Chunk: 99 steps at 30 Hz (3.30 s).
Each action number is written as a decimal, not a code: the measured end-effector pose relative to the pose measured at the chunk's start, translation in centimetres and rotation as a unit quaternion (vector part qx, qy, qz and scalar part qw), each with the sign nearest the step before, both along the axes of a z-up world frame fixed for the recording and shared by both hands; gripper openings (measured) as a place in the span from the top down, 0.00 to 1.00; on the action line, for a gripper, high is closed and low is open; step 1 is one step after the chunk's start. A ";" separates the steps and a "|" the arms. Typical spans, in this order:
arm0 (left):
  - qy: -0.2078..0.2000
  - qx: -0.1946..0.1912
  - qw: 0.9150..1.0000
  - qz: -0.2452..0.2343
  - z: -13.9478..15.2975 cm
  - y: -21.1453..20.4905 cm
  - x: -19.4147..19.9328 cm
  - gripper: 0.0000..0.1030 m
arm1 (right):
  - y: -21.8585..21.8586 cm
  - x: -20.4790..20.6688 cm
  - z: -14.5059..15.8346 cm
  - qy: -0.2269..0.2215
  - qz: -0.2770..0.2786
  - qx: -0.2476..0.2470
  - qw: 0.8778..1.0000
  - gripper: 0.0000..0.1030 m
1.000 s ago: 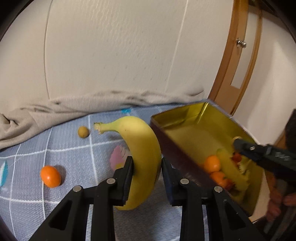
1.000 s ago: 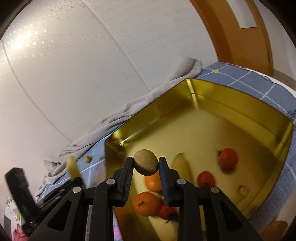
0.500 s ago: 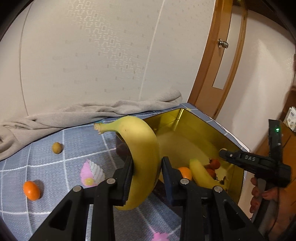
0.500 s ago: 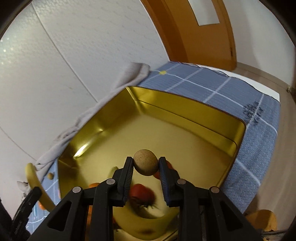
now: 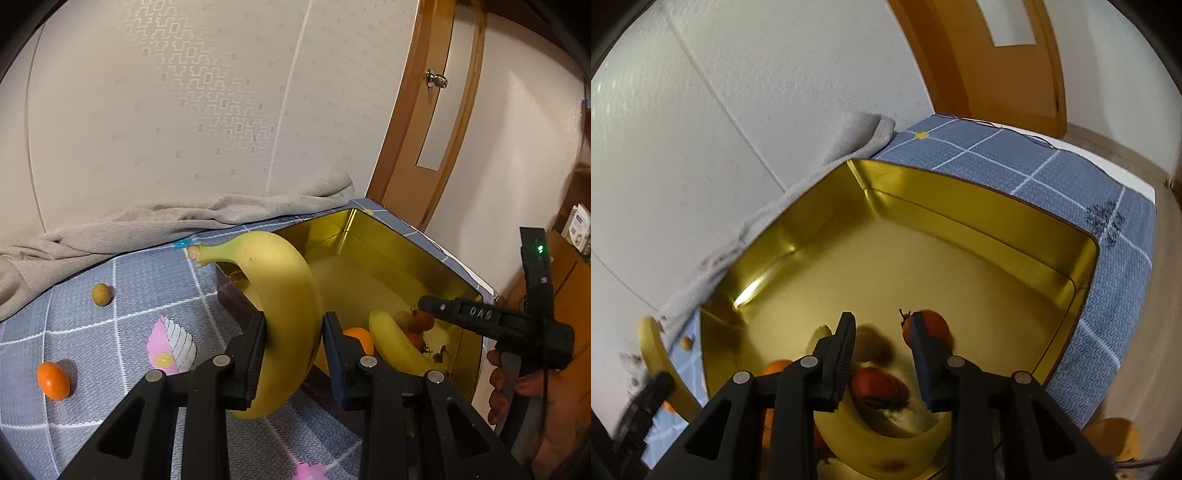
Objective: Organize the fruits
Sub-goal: 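Carry banana and kiwi into the gold tray and open both grippers, then grasp an orange mandarin on the sheet with the left gripper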
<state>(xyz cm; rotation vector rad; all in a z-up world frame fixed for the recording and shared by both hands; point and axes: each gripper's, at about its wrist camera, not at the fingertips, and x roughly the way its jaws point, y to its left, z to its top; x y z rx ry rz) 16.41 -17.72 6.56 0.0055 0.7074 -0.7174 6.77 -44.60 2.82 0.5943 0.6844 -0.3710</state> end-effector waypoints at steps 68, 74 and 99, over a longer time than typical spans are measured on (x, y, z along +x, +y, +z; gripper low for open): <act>0.096 0.019 0.967 0.236 -5.3 17.5 3.0 0.17 | 11.4 4.6 0.9 0.013 0.172 -0.052 0.984 0.69; 0.103 0.023 0.963 0.249 -5.6 18.1 3.1 0.14 | 12.7 4.0 2.5 -0.039 0.179 -0.065 0.981 0.69; 0.086 0.081 0.971 0.209 -7.7 16.1 7.9 0.41 | 22.7 7.5 -0.7 0.003 0.301 -0.058 0.952 0.68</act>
